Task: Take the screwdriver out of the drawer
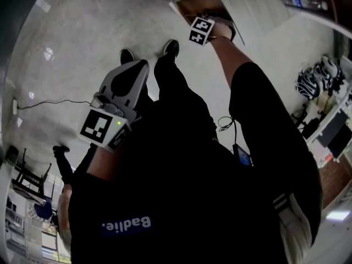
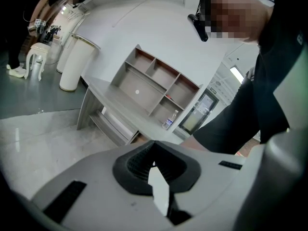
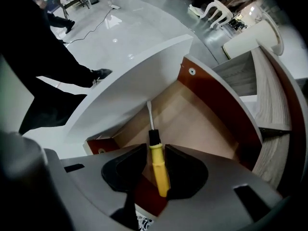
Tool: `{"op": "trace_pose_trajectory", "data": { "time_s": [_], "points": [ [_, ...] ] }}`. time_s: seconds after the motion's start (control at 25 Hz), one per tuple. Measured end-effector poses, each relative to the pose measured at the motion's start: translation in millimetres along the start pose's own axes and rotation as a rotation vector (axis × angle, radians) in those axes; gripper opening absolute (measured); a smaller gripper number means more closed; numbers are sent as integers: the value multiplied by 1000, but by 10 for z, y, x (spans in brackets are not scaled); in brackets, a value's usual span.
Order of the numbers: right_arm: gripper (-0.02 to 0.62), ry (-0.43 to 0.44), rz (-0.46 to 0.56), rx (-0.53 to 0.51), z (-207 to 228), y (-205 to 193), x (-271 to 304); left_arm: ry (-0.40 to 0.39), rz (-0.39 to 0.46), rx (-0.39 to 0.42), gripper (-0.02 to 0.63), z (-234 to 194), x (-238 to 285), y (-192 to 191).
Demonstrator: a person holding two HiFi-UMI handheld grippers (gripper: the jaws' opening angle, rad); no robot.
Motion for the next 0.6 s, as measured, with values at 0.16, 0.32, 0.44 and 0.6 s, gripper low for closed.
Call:
{"op": "trace_pose_trajectory", "data": {
  "time_s": [0.16,0.32,0.44,0.6],
  "points": [
    [114,20,-9,9,13,0,41,3,-3,-10,2,-6,14,-23],
    [98,13,17,29,38,19,5,4,1,-10,2,9,18,-8],
    [100,11,48,65,81,37,-64,3,7,-6,2,18,3,26],
    [100,30,84,147,123,43,-172,-2,13,6,2,52,-20,49]
  ]
}}
Point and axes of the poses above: the fingertips, and each gripper's own axes: x forward along the fingers, z to its right, y out of its top, the point moved 6 cm from there along -x, backward along the fingers, and after that the axes turned 13 degrees about -z, right-handed, at the moved point
